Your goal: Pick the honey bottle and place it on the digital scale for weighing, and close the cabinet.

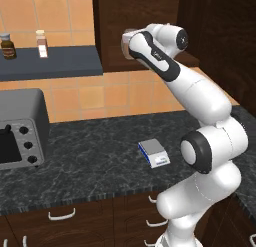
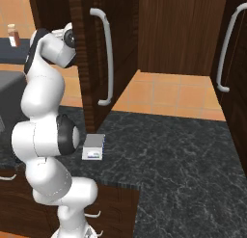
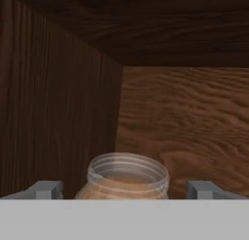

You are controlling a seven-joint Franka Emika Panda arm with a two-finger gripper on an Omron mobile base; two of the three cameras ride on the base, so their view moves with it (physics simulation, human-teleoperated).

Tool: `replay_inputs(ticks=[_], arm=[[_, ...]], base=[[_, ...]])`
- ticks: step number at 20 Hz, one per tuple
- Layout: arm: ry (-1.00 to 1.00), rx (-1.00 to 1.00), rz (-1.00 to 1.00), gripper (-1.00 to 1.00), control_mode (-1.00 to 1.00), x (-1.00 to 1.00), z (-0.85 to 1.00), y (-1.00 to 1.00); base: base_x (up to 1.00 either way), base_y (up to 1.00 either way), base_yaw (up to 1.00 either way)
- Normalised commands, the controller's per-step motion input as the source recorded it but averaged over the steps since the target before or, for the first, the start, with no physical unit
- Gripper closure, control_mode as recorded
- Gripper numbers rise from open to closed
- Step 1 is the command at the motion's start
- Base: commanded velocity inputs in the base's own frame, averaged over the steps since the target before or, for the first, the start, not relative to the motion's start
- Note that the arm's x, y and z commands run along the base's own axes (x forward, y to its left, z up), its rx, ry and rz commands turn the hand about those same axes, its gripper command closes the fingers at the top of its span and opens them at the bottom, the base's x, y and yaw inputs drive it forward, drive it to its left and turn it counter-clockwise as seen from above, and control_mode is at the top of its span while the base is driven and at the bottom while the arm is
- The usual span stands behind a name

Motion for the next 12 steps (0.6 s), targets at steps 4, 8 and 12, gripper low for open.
replay_inputs(ticks=[4, 8, 12], arm=[[0.02, 0.07, 0.00, -1.00, -1.00, 0.06, -0.05, 0.07], [0.07, 0.07, 0.00, -1.00, -1.00, 0.26, -0.15, 0.03], [0.03, 0.01, 0.00, -1.00, -1.00, 0.30, -0.01, 0.00]], base=[[0.00, 0.00, 0.00], [0.00, 0.00, 0.00], [0.00, 0.00, 0.00]])
